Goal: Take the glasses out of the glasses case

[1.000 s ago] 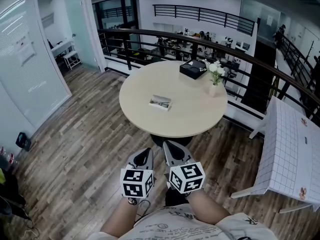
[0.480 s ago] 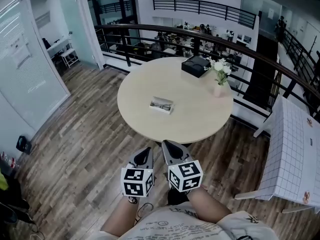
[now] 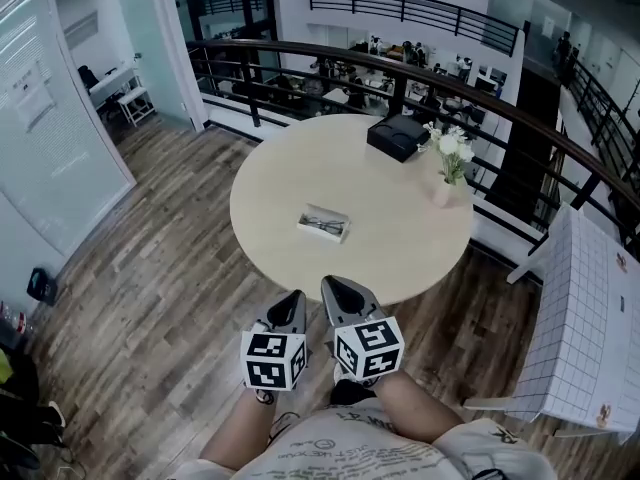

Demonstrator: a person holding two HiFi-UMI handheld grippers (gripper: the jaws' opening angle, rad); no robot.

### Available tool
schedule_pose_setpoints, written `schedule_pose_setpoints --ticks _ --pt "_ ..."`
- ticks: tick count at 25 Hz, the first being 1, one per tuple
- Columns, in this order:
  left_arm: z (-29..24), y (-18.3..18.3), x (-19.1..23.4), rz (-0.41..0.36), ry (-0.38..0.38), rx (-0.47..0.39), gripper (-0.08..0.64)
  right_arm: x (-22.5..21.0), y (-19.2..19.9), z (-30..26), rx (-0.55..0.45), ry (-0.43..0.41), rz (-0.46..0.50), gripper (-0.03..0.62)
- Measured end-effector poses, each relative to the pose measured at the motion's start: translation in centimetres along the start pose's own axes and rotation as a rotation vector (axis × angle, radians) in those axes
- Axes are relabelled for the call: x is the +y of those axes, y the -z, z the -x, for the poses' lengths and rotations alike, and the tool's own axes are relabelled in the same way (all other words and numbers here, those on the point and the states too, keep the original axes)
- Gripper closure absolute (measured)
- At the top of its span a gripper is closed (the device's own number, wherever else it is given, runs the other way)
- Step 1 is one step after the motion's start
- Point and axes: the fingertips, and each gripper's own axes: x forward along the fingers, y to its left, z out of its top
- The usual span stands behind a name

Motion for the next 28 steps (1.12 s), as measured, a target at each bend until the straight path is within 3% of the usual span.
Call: schedule_pose_setpoints --ticks 17,28 --pt "-13.3 -6.1 3.7 0.018 -0.042 0.022 0.548 -9.9 -3.3 -11.2 0.075 -0.045 0.019 0.576" --pt "-16.2 -4.7 6.8 0.065 -0.057 0.076 0.548 -11.8 -1.6 -15.3 0.147 -0.077 0.049 0.576"
